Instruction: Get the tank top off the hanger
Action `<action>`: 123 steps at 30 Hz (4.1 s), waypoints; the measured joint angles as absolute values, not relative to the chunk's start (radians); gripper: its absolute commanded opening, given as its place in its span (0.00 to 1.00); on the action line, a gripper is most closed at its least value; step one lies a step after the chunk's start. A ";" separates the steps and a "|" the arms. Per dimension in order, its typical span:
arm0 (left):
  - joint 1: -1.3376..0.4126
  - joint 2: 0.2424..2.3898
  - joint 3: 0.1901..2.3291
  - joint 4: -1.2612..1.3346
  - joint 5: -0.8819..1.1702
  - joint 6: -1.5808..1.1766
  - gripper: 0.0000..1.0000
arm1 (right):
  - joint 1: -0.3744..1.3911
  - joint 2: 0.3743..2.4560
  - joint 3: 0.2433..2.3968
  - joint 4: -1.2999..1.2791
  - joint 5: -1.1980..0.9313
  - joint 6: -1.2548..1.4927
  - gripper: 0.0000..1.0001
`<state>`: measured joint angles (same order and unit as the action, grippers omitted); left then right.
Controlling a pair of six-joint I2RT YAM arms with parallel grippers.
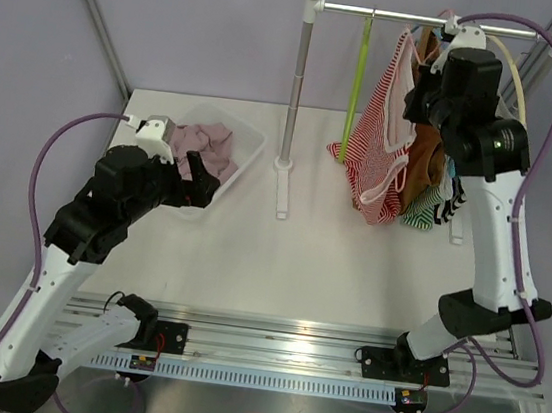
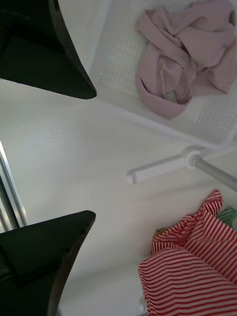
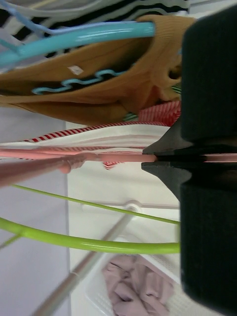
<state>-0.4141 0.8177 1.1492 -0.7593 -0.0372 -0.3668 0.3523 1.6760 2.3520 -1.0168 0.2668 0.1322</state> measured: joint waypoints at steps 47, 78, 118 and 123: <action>-1.168 1.502 1.758 -0.342 -0.500 0.023 0.00 | 0.352 0.766 1.643 -1.148 -0.413 0.150 0.00; -0.914 0.971 1.026 -0.074 0.133 -0.311 0.00 | 0.352 0.611 1.171 -0.270 -0.713 0.327 0.00; -1.000 1.010 1.136 -0.800 -0.611 -0.487 0.99 | 0.352 1.553 2.131 -0.915 0.285 0.116 0.00; -1.000 1.007 1.139 -0.836 -0.610 -0.483 0.99 | 0.352 1.722 2.343 -0.958 0.296 0.084 0.00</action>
